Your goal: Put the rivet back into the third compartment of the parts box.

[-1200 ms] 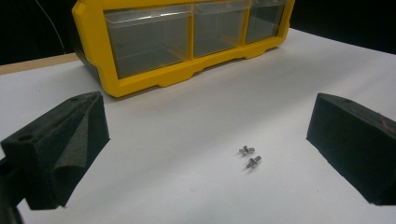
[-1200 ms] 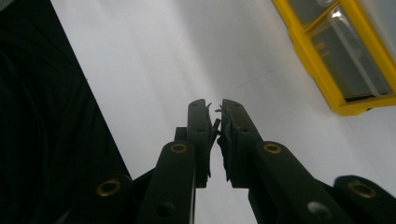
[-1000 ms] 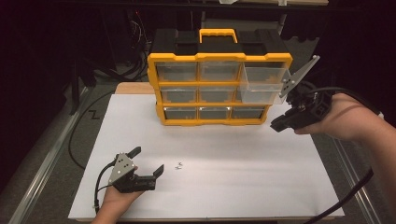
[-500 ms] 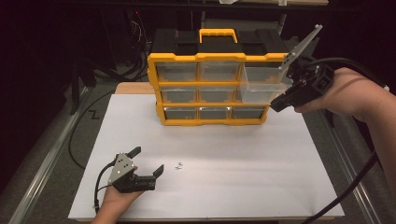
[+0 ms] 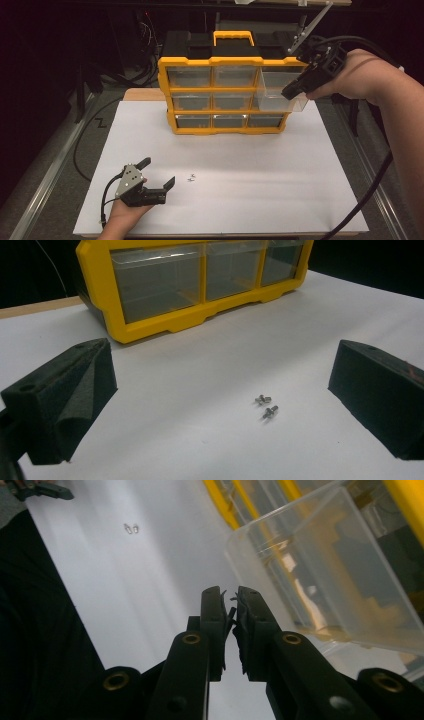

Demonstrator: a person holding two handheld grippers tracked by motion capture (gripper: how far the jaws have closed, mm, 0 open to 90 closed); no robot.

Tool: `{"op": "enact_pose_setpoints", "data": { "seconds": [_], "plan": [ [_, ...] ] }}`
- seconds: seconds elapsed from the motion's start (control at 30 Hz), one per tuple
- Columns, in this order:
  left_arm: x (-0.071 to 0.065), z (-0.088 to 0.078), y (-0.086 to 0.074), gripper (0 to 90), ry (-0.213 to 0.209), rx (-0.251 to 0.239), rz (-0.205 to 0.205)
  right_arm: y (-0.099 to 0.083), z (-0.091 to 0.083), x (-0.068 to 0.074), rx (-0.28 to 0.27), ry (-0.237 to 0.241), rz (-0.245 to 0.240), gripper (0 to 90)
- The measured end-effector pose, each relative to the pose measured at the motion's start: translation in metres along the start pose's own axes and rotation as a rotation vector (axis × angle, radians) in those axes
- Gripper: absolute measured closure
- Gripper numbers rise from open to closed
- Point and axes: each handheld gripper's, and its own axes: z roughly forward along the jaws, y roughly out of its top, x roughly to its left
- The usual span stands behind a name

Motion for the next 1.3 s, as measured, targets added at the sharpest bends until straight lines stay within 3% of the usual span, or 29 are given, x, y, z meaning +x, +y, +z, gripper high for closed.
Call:
{"op": "enact_pose_setpoints", "data": {
  "seconds": [0.37, 0.57, 0.7, 0.87, 0.9, 1.0, 1.07, 1.3],
  "plan": [
    [0.0, 0.0, 0.0, 0.4, -0.003, -0.003, 0.0, 0.026, 0.002, -0.016, 0.02, -0.056, 0.006, 83.7],
    [0.0, -0.001, 0.0, 0.4, -0.007, -0.008, -0.002, 0.025, 0.018, -0.032, 0.078, -0.087, 0.038, 83.6],
    [0.001, -0.001, 0.0, 0.4, -0.009, -0.008, -0.004, 0.023, 0.022, -0.038, 0.074, -0.067, 0.062, 83.6],
    [0.0, 0.0, 0.0, 0.4, -0.011, -0.008, -0.005, 0.022, 0.024, -0.038, 0.078, -0.06, 0.058, 83.0],
    [0.0, 0.0, 0.0, 0.4, -0.012, -0.009, -0.005, 0.022, 0.023, -0.038, 0.077, -0.068, 0.06, 80.5],
    [0.0, 0.0, 0.0, 0.4, -0.012, -0.01, -0.004, 0.023, 0.022, -0.037, 0.061, -0.084, 0.071, 54.4],
    [0.0, 0.0, 0.0, 0.4, -0.013, -0.005, -0.002, 0.023, 0.015, -0.037, 0.036, -0.084, 0.096, 51.6],
    [0.0, 0.001, -0.001, 0.4, -0.013, -0.002, -0.006, 0.012, -0.005, -0.014, 0.009, -0.08, 0.078, 47.7]
  ]
}}
